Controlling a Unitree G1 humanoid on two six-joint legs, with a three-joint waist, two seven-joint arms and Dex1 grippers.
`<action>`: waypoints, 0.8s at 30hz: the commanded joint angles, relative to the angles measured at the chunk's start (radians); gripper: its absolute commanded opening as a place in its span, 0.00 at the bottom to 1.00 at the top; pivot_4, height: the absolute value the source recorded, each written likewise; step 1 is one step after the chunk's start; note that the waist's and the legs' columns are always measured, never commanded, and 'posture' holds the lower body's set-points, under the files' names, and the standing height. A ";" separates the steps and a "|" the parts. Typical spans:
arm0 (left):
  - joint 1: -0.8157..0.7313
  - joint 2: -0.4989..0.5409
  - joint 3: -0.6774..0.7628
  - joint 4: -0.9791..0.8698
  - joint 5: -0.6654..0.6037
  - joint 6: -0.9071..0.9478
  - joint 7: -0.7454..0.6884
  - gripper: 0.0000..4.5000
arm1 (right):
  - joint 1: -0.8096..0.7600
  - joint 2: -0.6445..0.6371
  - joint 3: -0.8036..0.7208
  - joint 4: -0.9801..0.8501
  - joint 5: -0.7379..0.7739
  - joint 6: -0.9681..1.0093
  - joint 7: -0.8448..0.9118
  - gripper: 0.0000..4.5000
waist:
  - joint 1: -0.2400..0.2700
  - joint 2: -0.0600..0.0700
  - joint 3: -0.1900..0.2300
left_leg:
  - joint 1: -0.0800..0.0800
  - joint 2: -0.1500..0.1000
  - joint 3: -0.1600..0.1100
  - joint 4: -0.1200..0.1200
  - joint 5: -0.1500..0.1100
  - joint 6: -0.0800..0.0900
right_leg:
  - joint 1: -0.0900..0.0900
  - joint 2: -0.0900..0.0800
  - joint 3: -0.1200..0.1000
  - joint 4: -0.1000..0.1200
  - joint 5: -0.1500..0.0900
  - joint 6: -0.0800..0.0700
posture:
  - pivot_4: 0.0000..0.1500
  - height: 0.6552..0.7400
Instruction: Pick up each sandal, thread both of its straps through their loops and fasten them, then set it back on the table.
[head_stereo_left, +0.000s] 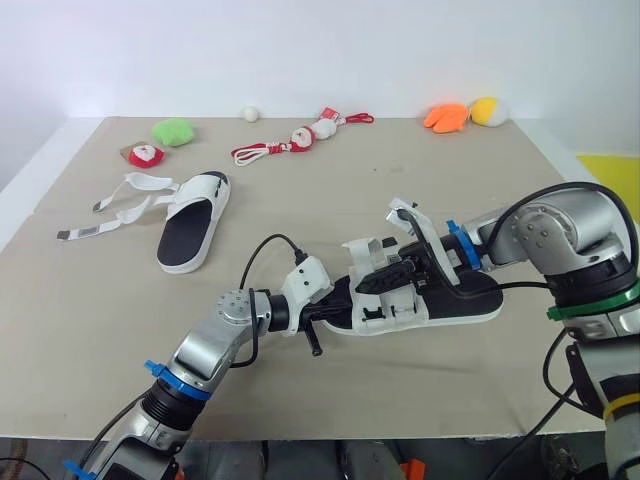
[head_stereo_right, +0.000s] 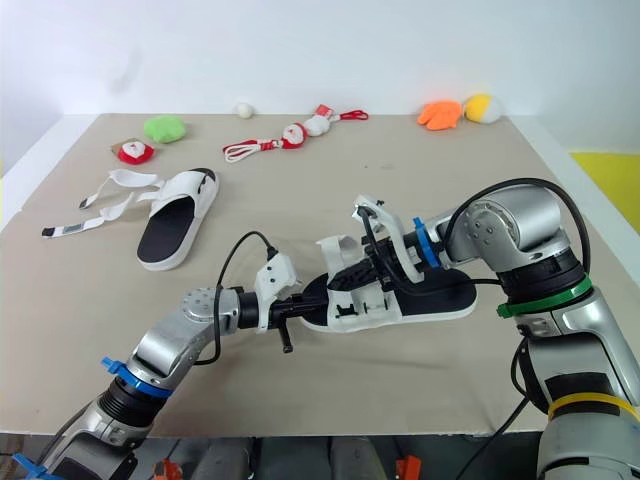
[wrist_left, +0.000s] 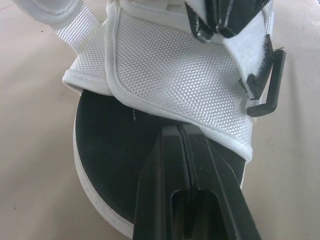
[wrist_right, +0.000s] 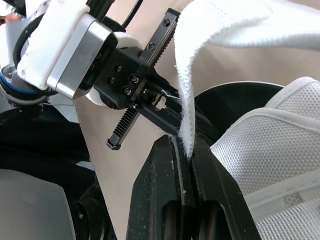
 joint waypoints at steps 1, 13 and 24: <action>0.017 0.007 -0.020 0.043 0.028 0.019 0.015 0.00 | 0.021 -0.027 0.003 -0.053 -0.026 -0.011 0.031 0.01 | 0.000 0.000 0.000 | 0.000 0.000 0.000 0.000 0.000 0.000 | 0.000 0.000 0.000 0.000 0.000 0.000 | 1.00 1.00; 0.016 0.007 -0.020 0.043 0.027 0.017 0.014 0.00 | 0.108 -0.057 0.048 -0.155 -0.146 -0.137 0.076 0.01 | 0.000 0.000 0.000 | 0.000 0.000 0.000 0.000 0.000 0.000 | 0.000 -0.001 0.000 -0.001 0.000 0.000 | 1.00 1.00; 0.011 0.012 -0.017 0.045 0.027 0.014 0.010 0.00 | 0.155 -0.108 0.054 -0.225 -0.207 -0.286 0.216 0.01 | 0.001 0.000 0.000 | 0.000 -0.001 0.000 0.000 0.000 0.000 | 0.000 -0.001 0.000 -0.001 0.000 0.001 | 1.00 1.00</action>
